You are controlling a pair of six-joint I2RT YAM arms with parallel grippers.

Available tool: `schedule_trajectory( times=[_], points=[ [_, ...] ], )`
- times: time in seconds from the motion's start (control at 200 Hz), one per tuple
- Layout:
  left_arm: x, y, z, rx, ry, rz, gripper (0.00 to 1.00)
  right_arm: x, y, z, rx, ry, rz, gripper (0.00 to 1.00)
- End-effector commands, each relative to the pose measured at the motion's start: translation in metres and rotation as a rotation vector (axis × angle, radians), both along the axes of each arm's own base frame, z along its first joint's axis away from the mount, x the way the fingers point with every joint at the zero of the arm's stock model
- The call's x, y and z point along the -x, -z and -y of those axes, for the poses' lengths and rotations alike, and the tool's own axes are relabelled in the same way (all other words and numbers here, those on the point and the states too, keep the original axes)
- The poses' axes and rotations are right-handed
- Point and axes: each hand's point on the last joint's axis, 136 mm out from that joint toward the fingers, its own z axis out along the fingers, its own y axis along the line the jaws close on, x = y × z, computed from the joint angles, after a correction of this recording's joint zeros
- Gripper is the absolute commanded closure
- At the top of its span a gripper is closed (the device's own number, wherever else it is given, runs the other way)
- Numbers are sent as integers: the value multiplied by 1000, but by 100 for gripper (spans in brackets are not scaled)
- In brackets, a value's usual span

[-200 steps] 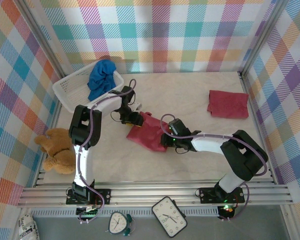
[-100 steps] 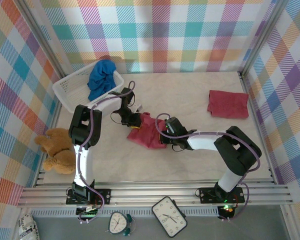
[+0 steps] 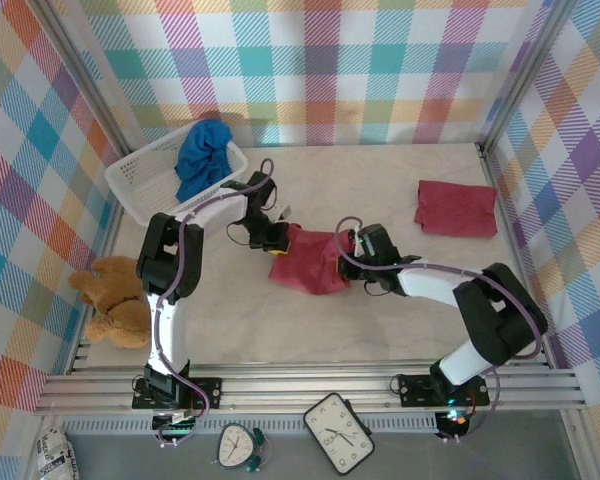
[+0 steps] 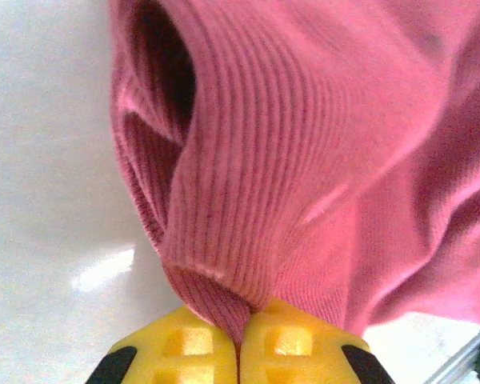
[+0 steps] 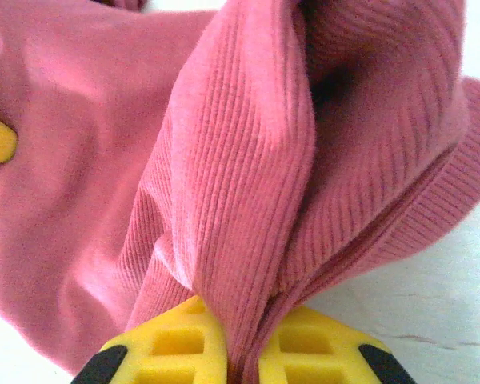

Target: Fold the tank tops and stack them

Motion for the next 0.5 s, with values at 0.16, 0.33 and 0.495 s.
schedule_trajectory(
  times=[0.16, 0.33, 0.495],
  points=[
    [-33, -85, 85, 147, -32, 233, 100, -19, -58, 76, 81, -49, 118, 100],
    [-49, -111, 147, 239, 15, 302, 100, -37, -96, 135, 150, 42, 205, 100],
    [-56, -121, 203, 321, 62, 355, 100, -52, -122, 188, 304, 112, 280, 100]
  ],
)
